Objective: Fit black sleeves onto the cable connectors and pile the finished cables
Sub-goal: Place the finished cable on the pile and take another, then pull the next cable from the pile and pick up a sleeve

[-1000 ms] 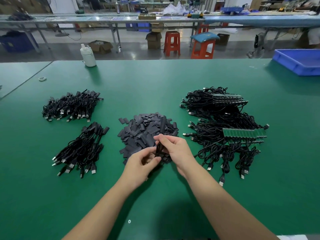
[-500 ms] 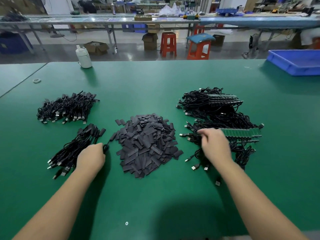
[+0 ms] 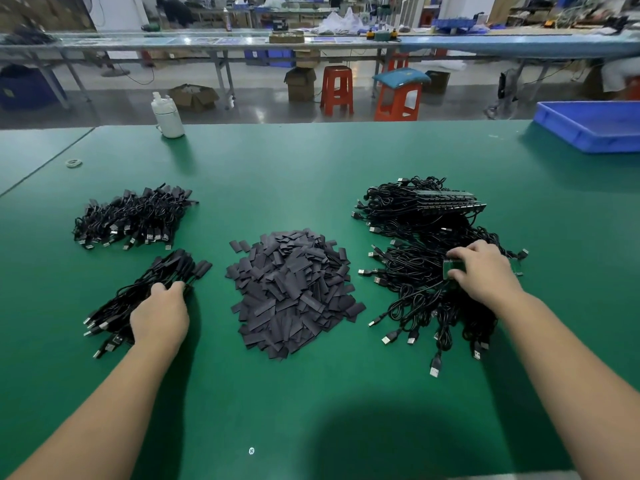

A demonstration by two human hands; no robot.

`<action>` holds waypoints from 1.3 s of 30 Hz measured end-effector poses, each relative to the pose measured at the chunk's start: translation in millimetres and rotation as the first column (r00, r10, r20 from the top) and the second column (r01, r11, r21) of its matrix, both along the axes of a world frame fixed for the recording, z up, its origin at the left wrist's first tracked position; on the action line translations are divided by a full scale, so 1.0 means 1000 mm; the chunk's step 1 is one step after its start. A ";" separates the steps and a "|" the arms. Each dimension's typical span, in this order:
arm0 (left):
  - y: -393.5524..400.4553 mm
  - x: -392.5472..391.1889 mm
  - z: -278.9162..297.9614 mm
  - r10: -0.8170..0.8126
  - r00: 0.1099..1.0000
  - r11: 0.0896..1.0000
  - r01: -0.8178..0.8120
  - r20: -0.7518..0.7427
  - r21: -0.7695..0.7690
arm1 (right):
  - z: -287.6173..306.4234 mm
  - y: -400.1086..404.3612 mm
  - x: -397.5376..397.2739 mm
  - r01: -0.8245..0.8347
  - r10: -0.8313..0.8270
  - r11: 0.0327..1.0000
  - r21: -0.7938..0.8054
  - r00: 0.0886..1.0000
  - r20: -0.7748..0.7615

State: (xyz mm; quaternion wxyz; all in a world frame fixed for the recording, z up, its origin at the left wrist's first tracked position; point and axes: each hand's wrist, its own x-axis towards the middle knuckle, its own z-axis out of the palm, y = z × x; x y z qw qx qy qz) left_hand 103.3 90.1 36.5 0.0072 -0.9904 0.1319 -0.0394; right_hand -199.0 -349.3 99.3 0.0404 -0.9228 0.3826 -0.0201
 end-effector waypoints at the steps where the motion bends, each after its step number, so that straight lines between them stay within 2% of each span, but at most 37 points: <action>1: 0.001 0.002 0.001 0.010 1.000 1.000 -0.009 -0.014 0.009 | 0.003 0.000 -0.001 -0.011 0.011 1.000 -0.001 1.000 -0.001; 5: 0.000 0.003 0.006 0.054 0.998 0.999 -0.054 -0.038 0.008 | 0.013 0.003 -0.004 -0.083 0.078 0.992 0.097 0.995 0.058; 7: -0.007 -0.004 0.007 0.045 0.999 0.998 -0.045 -0.007 -0.044 | 0.021 0.009 -0.006 -0.109 0.088 0.979 0.173 0.988 0.126; 11: -0.043 -0.035 0.023 -0.199 0.973 0.949 0.220 0.113 -0.227 | 0.045 0.030 0.000 -0.199 0.160 0.964 0.179 0.965 0.210; 13: -0.072 -0.058 0.037 -0.345 0.929 0.874 0.370 0.134 -0.316 | 0.058 0.046 0.008 -0.247 0.216 0.957 0.153 0.958 0.190; 15: -0.105 -0.086 0.051 -0.473 0.878 0.756 0.445 0.069 -0.481 | 0.067 0.060 0.015 -0.289 0.271 0.949 0.122 0.951 0.150; 18: -0.147 -0.131 0.068 -0.633 0.764 0.545 0.329 -0.122 -0.771 | 0.073 0.081 0.023 -0.348 0.335 0.935 0.073 0.931 0.146; 20: -0.168 -0.159 0.070 -0.694 0.697 0.496 0.279 -0.183 -0.822 | 0.075 0.092 0.025 -0.371 0.364 0.928 0.024 0.920 0.145; 23: -0.190 -0.185 0.070 -0.673 0.708 0.494 0.216 -0.213 -0.842 | 0.074 0.102 0.025 -0.397 0.389 0.917 0.033 0.910 0.145; 27: -0.199 -0.196 0.068 -0.622 0.770 0.506 0.259 -0.140 -0.823 | 0.071 0.106 0.021 -0.404 0.388 0.911 0.080 0.908 0.159; 32: -0.199 -0.200 0.070 -0.650 0.738 0.455 0.186 -0.182 -0.871 | 0.070 0.109 0.018 -0.416 0.392 0.902 0.112 0.900 0.190; 39: -0.202 -0.204 0.075 -0.583 0.797 0.464 0.167 -0.158 -0.870 | 0.072 0.108 0.016 -0.377 0.336 0.914 0.147 0.909 0.245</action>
